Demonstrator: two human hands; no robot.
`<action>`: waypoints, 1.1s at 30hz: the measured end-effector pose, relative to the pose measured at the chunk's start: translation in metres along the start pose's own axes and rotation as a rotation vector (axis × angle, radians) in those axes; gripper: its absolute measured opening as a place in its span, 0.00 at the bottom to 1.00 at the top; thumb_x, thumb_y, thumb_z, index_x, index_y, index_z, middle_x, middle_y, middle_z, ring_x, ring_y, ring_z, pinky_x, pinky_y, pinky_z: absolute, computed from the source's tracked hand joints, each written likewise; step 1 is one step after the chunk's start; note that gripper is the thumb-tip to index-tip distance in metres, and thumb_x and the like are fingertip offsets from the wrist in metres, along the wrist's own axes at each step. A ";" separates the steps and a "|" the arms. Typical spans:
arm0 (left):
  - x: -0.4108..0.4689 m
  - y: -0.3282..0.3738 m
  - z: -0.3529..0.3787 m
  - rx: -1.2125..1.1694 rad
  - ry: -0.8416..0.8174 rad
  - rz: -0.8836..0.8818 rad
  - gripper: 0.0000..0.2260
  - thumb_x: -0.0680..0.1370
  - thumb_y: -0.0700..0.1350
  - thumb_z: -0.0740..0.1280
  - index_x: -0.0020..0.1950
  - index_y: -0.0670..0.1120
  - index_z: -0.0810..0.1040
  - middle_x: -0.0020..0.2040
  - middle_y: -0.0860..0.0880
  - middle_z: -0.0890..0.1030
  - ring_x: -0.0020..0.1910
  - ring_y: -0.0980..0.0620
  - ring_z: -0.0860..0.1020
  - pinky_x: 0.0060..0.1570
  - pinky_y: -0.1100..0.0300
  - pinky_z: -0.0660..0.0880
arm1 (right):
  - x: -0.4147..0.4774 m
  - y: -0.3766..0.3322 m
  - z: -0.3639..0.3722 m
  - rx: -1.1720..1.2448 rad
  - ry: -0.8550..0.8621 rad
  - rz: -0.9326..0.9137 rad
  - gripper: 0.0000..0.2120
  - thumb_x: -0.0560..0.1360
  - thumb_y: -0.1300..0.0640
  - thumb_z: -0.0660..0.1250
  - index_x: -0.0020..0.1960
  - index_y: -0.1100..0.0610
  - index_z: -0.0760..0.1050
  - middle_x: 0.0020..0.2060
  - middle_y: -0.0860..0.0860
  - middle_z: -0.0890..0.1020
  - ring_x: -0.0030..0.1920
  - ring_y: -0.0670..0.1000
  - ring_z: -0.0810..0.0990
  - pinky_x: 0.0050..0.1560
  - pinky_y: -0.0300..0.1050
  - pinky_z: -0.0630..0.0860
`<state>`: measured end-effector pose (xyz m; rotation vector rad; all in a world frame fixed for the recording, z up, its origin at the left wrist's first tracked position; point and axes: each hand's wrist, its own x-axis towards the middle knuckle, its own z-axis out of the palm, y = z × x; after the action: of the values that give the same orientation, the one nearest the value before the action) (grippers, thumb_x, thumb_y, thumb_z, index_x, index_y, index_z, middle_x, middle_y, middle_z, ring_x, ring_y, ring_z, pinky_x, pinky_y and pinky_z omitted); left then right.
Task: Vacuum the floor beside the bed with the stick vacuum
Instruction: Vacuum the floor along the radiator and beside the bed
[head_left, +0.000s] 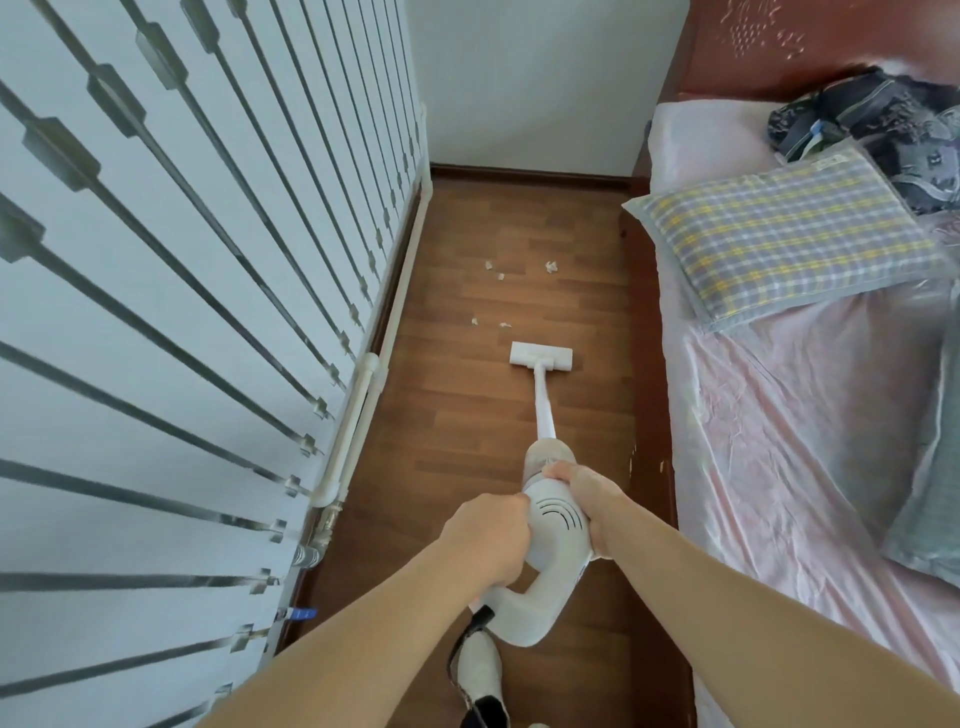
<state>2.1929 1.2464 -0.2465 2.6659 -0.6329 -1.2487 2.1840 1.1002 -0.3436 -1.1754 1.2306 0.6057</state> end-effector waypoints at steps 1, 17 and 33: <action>0.003 -0.003 -0.002 -0.003 -0.018 0.002 0.16 0.82 0.43 0.56 0.70 0.48 0.67 0.60 0.44 0.77 0.57 0.42 0.77 0.50 0.52 0.74 | 0.001 -0.001 0.002 -0.007 -0.002 0.011 0.19 0.74 0.48 0.74 0.59 0.58 0.78 0.46 0.61 0.88 0.36 0.60 0.85 0.43 0.58 0.85; 0.034 -0.026 -0.049 -0.041 -0.134 0.062 0.20 0.83 0.46 0.54 0.76 0.49 0.60 0.67 0.43 0.74 0.60 0.44 0.76 0.59 0.50 0.75 | 0.014 -0.041 0.022 -0.005 -0.010 0.093 0.18 0.75 0.49 0.72 0.60 0.59 0.79 0.48 0.60 0.87 0.38 0.59 0.85 0.49 0.56 0.83; 0.107 -0.021 -0.111 -0.020 -0.095 0.060 0.16 0.83 0.46 0.54 0.71 0.46 0.68 0.63 0.43 0.76 0.58 0.43 0.77 0.53 0.51 0.75 | 0.046 -0.132 0.023 -0.021 -0.018 0.056 0.17 0.76 0.47 0.70 0.60 0.56 0.77 0.44 0.59 0.85 0.37 0.59 0.83 0.49 0.59 0.82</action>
<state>2.3447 1.2136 -0.2563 2.5643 -0.7040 -1.3643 2.3211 1.0666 -0.3422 -1.1537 1.2481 0.6704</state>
